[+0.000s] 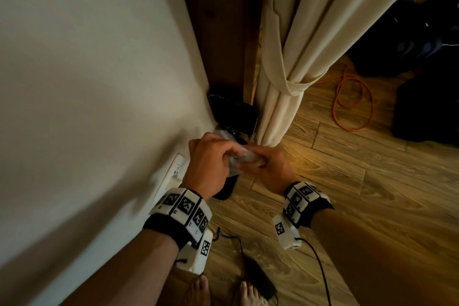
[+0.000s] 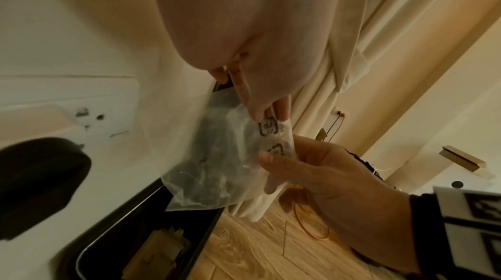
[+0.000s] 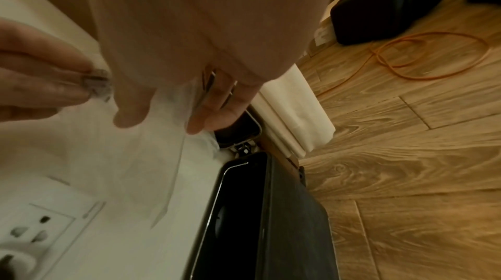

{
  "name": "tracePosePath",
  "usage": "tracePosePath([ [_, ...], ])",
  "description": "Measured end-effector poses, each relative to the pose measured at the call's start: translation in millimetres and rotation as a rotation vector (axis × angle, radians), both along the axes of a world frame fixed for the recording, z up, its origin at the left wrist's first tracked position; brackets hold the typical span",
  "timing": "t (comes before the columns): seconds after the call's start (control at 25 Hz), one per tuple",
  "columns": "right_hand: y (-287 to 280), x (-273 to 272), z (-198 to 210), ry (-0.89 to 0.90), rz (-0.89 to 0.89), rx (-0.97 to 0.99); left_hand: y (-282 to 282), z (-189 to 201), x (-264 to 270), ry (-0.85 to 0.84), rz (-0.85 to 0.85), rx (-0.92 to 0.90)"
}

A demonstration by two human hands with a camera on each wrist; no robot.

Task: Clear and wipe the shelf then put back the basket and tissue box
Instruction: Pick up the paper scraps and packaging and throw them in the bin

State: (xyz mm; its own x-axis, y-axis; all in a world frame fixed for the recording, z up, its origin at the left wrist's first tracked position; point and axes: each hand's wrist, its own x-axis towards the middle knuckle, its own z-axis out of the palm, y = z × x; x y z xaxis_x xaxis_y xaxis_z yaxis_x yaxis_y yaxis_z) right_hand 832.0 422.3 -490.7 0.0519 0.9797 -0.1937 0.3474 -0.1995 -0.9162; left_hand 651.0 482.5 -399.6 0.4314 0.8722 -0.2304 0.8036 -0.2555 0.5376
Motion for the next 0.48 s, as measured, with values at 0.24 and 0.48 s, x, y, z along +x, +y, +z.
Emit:
tracePosePath([
  [0.24,7.2,-18.5,-59.9,-0.164,-0.154,-0.177,17.1,11.1,-11.6,0.006,-0.065,0.070],
  [0.48,38.2,-53.4,-94.1,-0.035,-0.254,-0.613,26.6,24.2,-27.9,-0.158,0.079,0.051],
])
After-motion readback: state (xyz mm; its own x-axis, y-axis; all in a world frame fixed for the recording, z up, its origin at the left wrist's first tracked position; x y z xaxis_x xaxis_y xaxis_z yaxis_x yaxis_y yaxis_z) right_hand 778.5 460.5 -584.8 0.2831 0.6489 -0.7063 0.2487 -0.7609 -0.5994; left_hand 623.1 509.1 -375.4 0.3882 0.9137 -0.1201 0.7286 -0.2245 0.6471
